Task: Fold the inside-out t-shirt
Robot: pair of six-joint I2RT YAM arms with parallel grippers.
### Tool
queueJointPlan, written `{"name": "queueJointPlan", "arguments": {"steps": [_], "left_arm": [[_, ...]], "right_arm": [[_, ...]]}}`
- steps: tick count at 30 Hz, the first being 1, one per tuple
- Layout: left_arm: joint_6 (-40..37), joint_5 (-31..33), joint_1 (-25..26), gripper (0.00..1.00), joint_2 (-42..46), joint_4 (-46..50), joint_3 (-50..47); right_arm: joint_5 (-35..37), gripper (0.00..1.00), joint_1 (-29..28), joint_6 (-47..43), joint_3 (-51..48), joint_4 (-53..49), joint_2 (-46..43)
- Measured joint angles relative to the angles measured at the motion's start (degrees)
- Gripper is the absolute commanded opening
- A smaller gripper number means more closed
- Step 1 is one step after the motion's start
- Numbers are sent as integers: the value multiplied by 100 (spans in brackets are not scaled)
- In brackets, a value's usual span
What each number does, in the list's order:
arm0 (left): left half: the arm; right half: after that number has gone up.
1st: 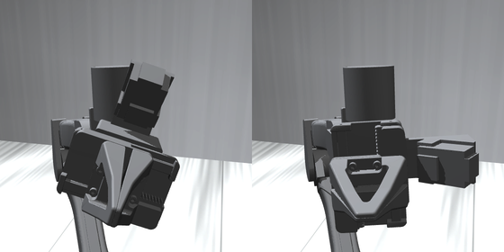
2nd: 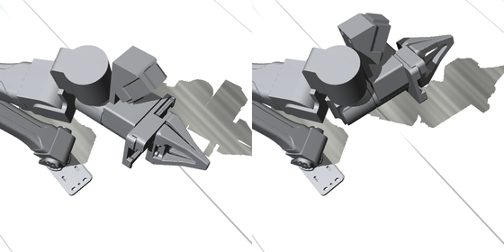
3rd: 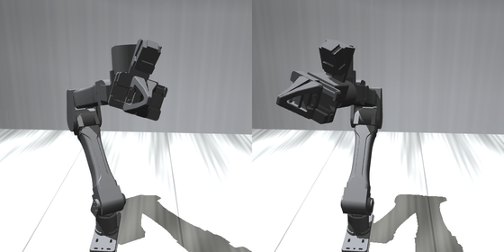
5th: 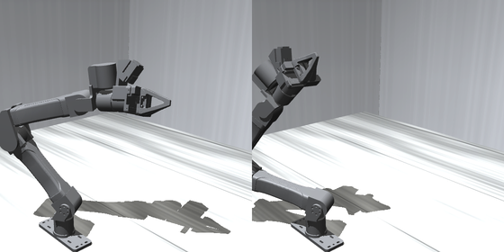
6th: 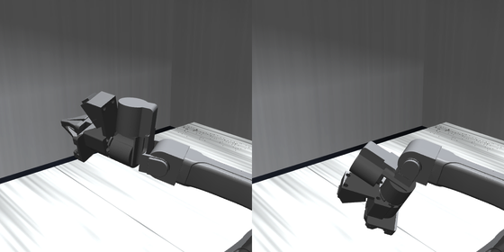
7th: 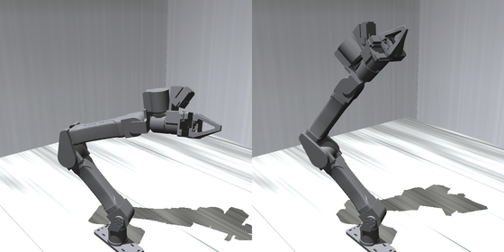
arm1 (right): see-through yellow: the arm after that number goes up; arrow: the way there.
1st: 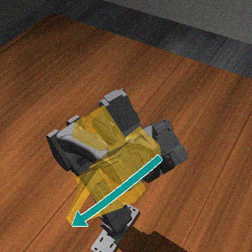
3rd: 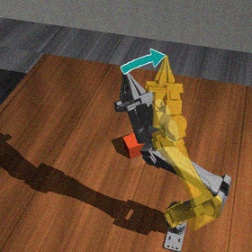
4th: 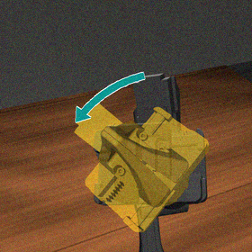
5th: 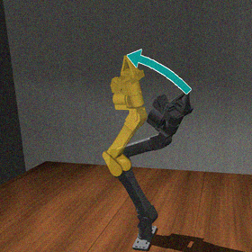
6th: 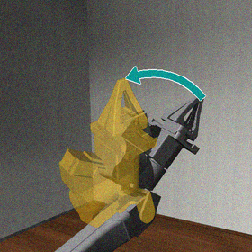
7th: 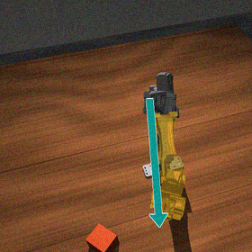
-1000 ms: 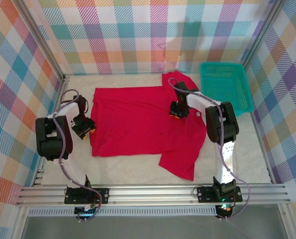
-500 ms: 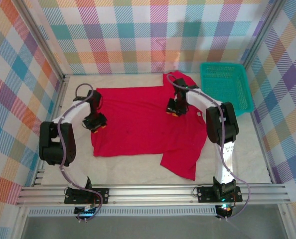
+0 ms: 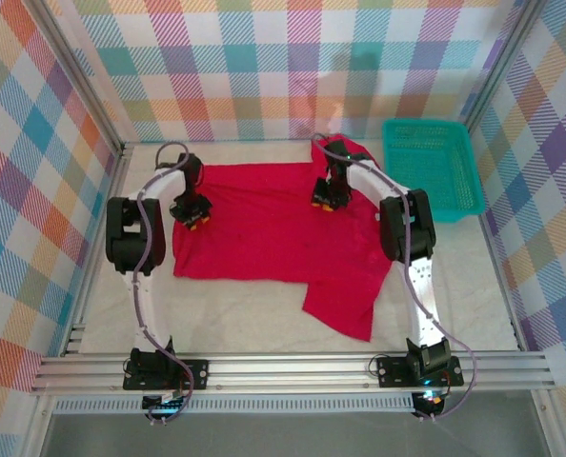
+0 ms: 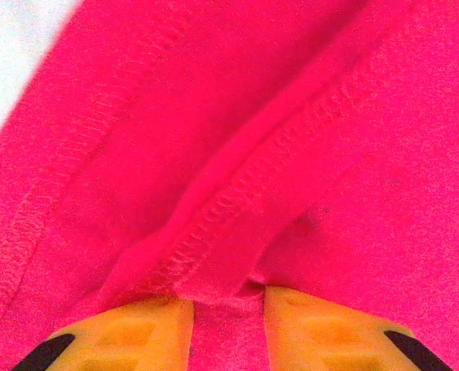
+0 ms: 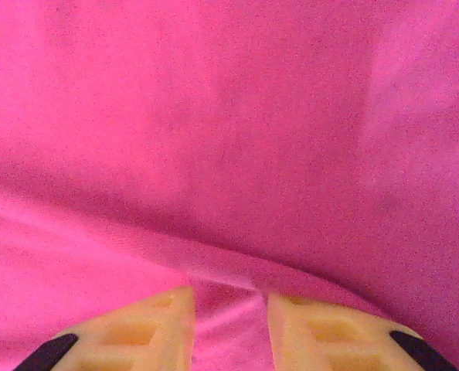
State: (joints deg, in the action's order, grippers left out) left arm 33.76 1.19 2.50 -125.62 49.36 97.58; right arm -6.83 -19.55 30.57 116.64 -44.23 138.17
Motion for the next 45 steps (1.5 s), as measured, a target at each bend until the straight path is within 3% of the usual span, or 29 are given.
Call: {"name": "queueJointPlan", "arguments": {"steps": [5, 11, 16, 22, 28, 38, 45], "left_arm": [[-44, -4, -256, 32, -660, 13, 1110], [-216, 374, -459, 41, -435, 195, 874], [-361, 741, -393, 41, 1080, 461, -699], [-339, 894, 133, 42, 2675, 487, -2533], [-313, 1012, 236, 42, 2328, 411, -2992], [-323, 1606, 236, 37, 1685, 258, -2345], [-428, 1794, 236, 22, 1506, 144, -2057]], "right_arm": [[76, 33, 136, -175, 1604, -358, 922], [11, 34, 107, -345, 1991, -662, 1102], [-186, 36, 7, -439, 1436, -778, 710], [-378, 37, -354, -444, 328, -713, -170], [-601, 37, -656, -444, -81, -509, -420], [-811, 37, -573, -428, -1064, -151, -645], [-852, 36, -566, -428, -1209, -63, -688]]}}
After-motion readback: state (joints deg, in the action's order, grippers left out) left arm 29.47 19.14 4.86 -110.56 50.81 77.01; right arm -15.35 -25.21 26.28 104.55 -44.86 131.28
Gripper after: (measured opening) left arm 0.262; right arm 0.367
